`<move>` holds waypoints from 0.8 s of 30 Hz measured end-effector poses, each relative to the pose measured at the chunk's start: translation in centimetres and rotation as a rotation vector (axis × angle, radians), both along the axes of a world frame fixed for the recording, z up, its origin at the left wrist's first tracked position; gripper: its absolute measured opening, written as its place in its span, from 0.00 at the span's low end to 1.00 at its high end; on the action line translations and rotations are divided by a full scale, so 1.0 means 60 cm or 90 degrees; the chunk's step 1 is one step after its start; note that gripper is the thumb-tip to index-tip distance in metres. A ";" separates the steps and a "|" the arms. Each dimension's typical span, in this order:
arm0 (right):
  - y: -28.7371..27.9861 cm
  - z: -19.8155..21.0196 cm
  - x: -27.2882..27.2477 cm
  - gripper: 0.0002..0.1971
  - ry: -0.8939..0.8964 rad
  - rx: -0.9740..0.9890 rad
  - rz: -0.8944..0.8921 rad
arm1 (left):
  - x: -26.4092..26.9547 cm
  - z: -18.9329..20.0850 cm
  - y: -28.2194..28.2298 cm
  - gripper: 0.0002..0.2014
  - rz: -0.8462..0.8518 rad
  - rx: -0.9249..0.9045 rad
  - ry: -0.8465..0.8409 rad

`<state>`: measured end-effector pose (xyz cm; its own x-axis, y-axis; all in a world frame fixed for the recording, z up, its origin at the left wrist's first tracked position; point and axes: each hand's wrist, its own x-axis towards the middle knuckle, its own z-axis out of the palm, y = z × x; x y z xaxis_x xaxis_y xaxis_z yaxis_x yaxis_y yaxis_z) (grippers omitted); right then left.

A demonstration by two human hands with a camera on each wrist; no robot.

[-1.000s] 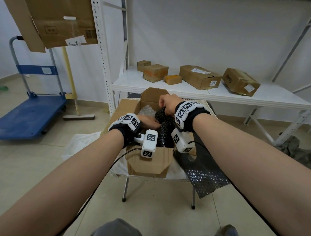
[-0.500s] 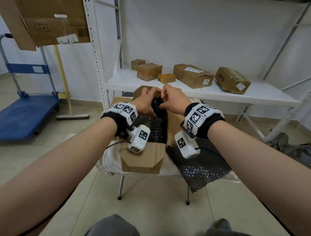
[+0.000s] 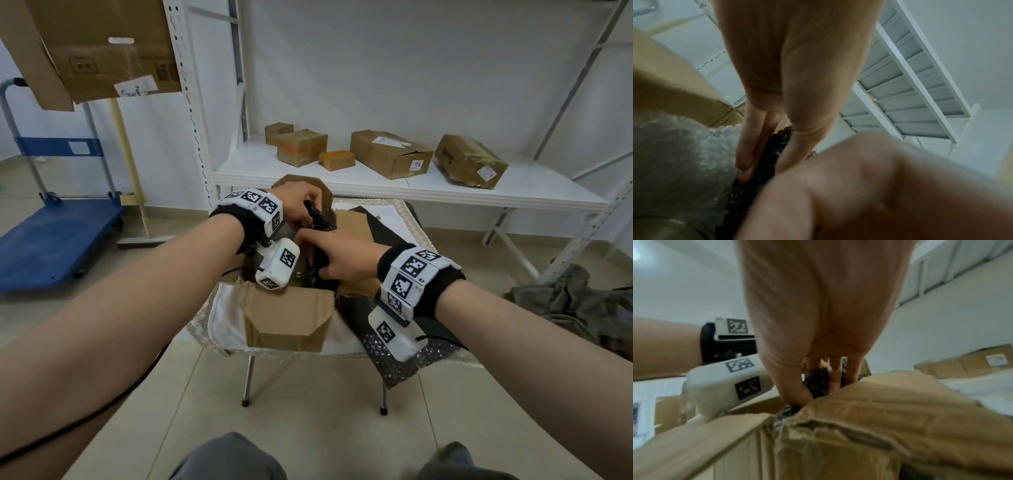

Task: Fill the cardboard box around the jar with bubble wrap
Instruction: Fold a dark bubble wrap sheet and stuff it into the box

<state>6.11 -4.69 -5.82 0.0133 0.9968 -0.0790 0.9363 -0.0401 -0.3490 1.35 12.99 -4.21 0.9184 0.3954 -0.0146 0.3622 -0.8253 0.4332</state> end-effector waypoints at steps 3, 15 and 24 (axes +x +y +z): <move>-0.007 -0.001 0.012 0.23 0.110 0.040 -0.006 | 0.002 -0.002 0.002 0.14 0.014 0.020 0.003; -0.002 -0.017 0.012 0.14 0.180 0.025 0.014 | 0.008 -0.025 0.019 0.14 0.048 0.045 0.036; -0.002 -0.016 0.012 0.18 0.155 0.043 0.020 | 0.010 -0.021 0.012 0.07 0.042 0.044 0.059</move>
